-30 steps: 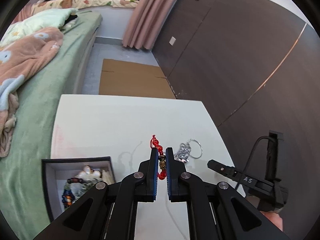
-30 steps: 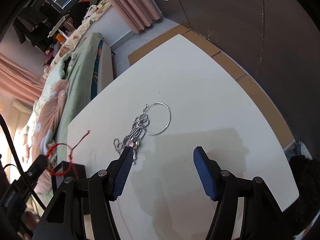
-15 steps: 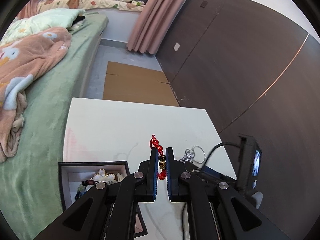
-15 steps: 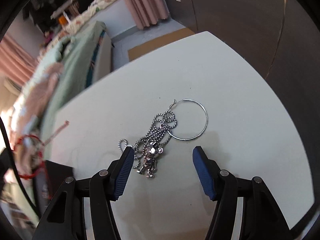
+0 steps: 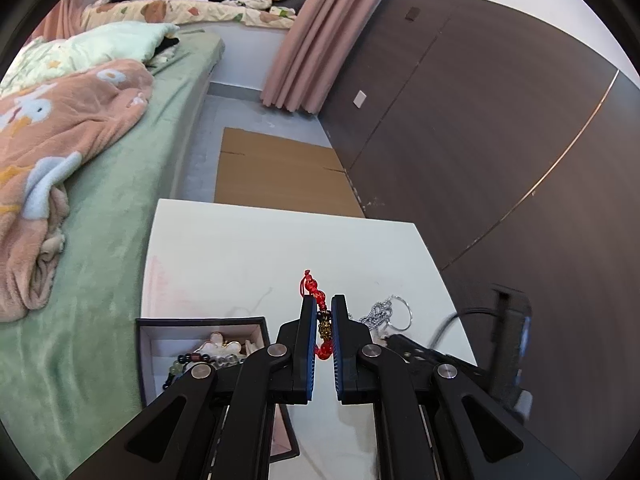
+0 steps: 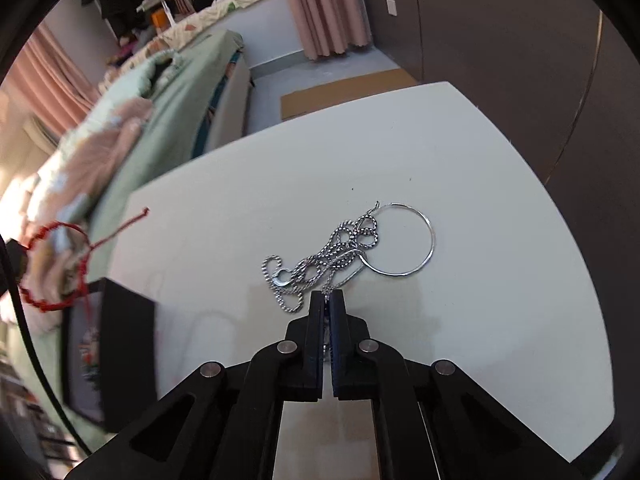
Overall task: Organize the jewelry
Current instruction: 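Carry the red string bracelet to the box while the right tool grasps the silver chain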
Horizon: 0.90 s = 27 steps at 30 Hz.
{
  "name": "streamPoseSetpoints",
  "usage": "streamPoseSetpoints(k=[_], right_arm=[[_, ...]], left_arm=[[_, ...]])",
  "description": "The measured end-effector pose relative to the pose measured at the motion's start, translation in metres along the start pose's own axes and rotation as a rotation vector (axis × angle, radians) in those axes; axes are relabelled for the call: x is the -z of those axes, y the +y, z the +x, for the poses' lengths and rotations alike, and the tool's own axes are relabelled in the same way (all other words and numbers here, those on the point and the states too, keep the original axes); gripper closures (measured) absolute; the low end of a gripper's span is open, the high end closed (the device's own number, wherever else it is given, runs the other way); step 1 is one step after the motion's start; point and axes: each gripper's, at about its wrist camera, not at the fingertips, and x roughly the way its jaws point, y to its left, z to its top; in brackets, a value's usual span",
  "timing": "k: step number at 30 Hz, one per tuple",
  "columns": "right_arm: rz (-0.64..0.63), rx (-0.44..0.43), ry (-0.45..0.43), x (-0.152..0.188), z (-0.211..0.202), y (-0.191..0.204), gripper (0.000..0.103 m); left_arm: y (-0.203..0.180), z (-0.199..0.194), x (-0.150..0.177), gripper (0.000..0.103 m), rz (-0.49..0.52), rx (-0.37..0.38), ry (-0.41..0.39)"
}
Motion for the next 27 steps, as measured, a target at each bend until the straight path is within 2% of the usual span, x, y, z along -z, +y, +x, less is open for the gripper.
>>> streamPoseSetpoints(k=[6, 10, 16, 21, 23, 24, 25, 27], right_arm=[[0.044, -0.098, -0.041, 0.010, -0.033, -0.010, 0.099], [0.047, -0.133, -0.080, 0.013, -0.049, -0.009, 0.099], [0.027, -0.180, -0.142, 0.010, -0.072, 0.002, 0.099], [-0.006, -0.204, -0.210, -0.001, -0.096, 0.019, 0.099], [-0.019, -0.203, -0.231, -0.004, -0.105, 0.026, 0.099], [-0.024, -0.204, -0.239, -0.006, -0.109, 0.028, 0.099], [-0.029, -0.202, -0.248, -0.008, -0.115, 0.032, 0.099], [-0.033, -0.196, -0.267, -0.013, -0.125, 0.036, 0.099]], left_arm=[[0.006, -0.018, 0.001, 0.096, 0.000, -0.020, -0.025], [0.018, -0.032, 0.000, 0.096, -0.014, -0.027, -0.034], [0.035, -0.044, 0.002, 0.096, -0.016, -0.022, -0.003], [0.055, -0.042, 0.001, 0.095, -0.089, 0.017, 0.052], [0.061, -0.041, 0.001, 0.087, -0.115, 0.021, 0.070], [0.065, -0.041, 0.000, 0.074, -0.132, 0.031, 0.075], [0.068, -0.042, 0.000, 0.057, -0.142, 0.042, 0.072], [0.070, -0.045, -0.001, 0.037, -0.152, 0.057, 0.052]])
